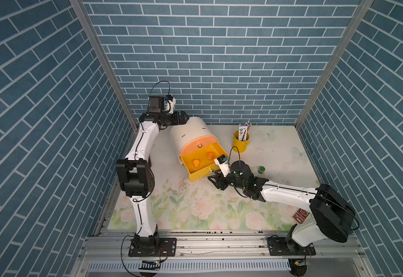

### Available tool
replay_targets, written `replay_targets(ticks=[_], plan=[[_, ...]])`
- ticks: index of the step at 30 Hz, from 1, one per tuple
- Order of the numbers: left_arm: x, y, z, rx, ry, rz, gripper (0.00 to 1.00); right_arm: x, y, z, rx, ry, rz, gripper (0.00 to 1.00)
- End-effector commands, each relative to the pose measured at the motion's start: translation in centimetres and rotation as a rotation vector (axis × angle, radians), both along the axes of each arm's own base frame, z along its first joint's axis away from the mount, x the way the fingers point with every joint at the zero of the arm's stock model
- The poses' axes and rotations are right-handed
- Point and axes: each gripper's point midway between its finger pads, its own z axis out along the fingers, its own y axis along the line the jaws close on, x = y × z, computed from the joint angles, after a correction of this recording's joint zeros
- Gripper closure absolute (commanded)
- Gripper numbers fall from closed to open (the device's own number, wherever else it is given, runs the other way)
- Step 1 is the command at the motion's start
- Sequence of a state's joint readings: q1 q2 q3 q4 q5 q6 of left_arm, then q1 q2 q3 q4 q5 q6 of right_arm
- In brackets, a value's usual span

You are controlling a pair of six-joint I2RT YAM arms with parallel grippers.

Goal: Put the paint cans in the drawer according to color
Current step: Close the drawer in the storage box.

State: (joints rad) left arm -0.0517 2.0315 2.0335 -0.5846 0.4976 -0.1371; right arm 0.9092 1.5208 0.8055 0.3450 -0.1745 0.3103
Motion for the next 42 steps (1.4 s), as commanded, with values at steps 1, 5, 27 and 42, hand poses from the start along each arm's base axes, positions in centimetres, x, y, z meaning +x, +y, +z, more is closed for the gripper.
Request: replay_targets(ticks=[1, 5, 27, 42], plan=[[-0.2, -0.5, -0.5, -0.007, -0.014, -0.045, 0.00, 1.0, 0.8, 1.4, 0.035, -0.019, -0.029, 0.44], [-0.7, -1.1, -0.8, -0.028, -0.026, -0.076, 0.00, 1.5, 1.2, 1.6, 0.029, -0.030, -0.036, 0.44], [-1.0, -1.8, -1.7, -0.048, -0.022, -0.122, 0.01, 4.8, 3.2, 1.5, -0.015, -0.085, -0.071, 0.44], [-1.1, -1.8, -2.4, -0.041, -0.009, -0.126, 0.01, 8.2, 4.6, 1.1, 0.030, -0.074, -0.123, 0.46]])
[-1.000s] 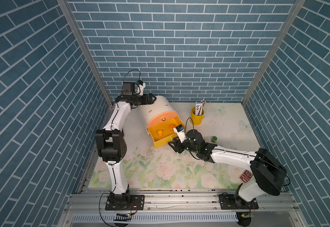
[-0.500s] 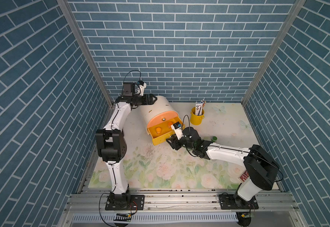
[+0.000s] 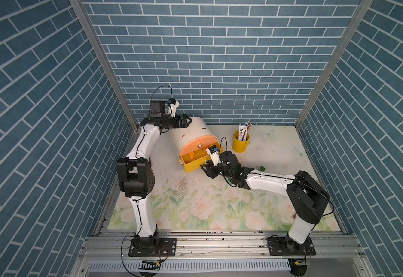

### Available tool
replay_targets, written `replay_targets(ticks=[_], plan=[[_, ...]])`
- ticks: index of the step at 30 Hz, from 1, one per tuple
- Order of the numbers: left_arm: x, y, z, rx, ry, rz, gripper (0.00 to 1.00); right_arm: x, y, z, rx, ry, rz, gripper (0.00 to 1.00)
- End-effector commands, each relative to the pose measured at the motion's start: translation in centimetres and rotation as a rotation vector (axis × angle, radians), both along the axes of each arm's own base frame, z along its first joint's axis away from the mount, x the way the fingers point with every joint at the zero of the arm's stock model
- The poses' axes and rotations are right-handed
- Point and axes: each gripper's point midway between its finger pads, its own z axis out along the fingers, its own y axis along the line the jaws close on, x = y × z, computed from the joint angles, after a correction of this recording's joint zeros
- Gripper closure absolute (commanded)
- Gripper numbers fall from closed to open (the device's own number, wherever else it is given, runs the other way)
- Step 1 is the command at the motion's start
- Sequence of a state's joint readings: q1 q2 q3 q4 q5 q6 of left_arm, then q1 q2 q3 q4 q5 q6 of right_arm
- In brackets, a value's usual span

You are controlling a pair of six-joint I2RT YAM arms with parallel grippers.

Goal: Put the paint cans in the drawer according to color
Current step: Close the drawer in the storage box.

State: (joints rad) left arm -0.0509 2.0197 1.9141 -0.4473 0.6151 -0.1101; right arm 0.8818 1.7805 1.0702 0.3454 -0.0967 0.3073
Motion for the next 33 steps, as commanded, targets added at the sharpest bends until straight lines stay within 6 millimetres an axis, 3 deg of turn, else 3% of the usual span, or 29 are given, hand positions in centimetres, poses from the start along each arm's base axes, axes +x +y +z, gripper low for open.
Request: replay_targets(ticks=[1, 33], plan=[[-0.8, -0.1, -1.1, 0.013, 0.030, -0.020, 0.01, 1.9, 0.8, 1.5, 0.050, -0.042, -0.029, 0.46], [-0.9, -0.2, -1.5, 0.014, 0.035, -0.034, 0.02, 5.8, 3.1, 0.2, 0.074, -0.042, -0.058, 0.45]])
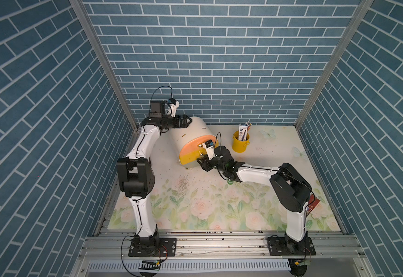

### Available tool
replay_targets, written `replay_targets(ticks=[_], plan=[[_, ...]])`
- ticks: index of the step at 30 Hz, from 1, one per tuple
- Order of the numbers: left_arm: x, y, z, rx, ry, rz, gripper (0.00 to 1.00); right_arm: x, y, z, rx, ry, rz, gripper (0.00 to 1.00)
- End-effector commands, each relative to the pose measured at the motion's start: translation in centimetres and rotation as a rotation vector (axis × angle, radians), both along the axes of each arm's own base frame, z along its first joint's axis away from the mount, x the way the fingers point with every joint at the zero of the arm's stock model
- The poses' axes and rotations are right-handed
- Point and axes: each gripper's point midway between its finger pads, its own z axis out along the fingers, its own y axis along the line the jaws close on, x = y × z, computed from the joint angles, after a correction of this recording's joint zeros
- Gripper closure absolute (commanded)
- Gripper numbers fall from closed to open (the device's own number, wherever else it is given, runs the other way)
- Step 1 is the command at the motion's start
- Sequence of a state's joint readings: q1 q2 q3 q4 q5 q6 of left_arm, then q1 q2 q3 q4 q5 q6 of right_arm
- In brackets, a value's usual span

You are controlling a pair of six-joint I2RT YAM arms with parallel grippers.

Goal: Put the paint cans in the drawer according to color
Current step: Close the drawer in the storage box, then open the drawer in the storage box.

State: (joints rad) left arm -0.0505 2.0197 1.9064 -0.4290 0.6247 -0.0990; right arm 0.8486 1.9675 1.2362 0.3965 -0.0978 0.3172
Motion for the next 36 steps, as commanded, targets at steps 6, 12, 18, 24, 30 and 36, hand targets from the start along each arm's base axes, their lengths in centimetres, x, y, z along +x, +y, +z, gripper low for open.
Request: replay_targets(ticks=[6, 12, 18, 24, 30, 36], plan=[[-0.8, 0.1, -1.6, 0.018, 0.050, -0.016, 0.02, 1.5, 0.4, 1.4, 0.020, -0.044, -0.029, 0.44], [-0.5, 0.3, -1.6, 0.018, 0.051, -0.002, 0.02, 1.2, -0.8, 0.2, -0.009, -0.050, -0.060, 0.44], [-0.4, 0.5, -1.6, 0.016, 0.056, 0.002, 0.02, 0.6, -1.4, -1.3, -0.013, -0.038, -0.068, 0.44], [-0.3, 0.7, -1.9, 0.019, 0.064, 0.008, 0.02, 0.1, -1.8, -2.4, -0.003, -0.033, -0.080, 0.44], [-0.3, 0.8, -1.9, 0.016, 0.065, 0.011, 0.02, 0.6, -2.3, -3.8, -0.004, -0.047, -0.120, 0.44], [-0.1, 0.9, -2.0, 0.020, 0.073, 0.012, 0.02, 0.8, -1.9, -4.9, 0.019, -0.047, -0.125, 0.44]])
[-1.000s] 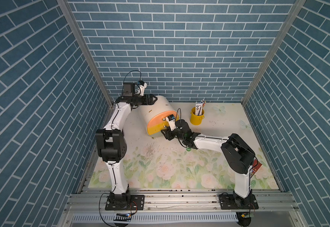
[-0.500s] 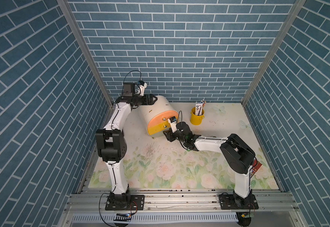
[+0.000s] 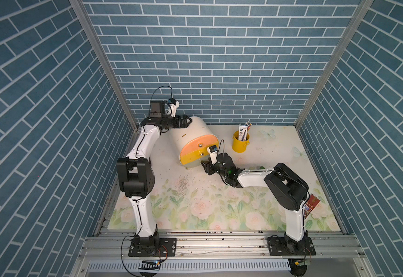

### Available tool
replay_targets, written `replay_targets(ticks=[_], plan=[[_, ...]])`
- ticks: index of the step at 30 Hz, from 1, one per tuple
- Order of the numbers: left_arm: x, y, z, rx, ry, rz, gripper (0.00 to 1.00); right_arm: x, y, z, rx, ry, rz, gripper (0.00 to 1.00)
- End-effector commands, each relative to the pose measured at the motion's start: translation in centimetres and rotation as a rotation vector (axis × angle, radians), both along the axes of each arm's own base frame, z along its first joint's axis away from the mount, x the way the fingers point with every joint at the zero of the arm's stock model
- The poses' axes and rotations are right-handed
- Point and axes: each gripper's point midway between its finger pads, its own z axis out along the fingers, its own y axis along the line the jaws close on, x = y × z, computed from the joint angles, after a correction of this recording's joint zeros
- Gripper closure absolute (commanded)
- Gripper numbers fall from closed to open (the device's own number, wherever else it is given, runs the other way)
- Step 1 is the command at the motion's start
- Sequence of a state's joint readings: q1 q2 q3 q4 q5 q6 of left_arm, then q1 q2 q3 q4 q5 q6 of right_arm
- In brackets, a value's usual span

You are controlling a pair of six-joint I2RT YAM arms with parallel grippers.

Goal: Put the paint cans in the drawer according to color
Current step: Open the drawer in the storage box.

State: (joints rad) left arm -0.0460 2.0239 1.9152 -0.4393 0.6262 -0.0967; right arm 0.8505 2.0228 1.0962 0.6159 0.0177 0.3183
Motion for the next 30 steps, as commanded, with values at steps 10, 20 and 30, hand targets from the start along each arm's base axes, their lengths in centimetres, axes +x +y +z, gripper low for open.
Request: replay_targets(ticks=[10, 20, 30], plan=[[-0.2, 0.6, -1.9, 0.017, 0.067, 0.009, 0.02, 0.3, 1.1, -2.0, 0.040, -0.003, -0.026, 0.44], [-0.2, 0.6, -1.9, 0.016, 0.067, 0.008, 0.02, 0.7, 1.7, -1.7, 0.059, -0.007, -0.039, 0.50], [-0.4, 0.7, -1.7, 0.013, 0.068, 0.012, 0.02, 1.0, 2.2, -0.5, 0.095, -0.018, -0.042, 0.55]])
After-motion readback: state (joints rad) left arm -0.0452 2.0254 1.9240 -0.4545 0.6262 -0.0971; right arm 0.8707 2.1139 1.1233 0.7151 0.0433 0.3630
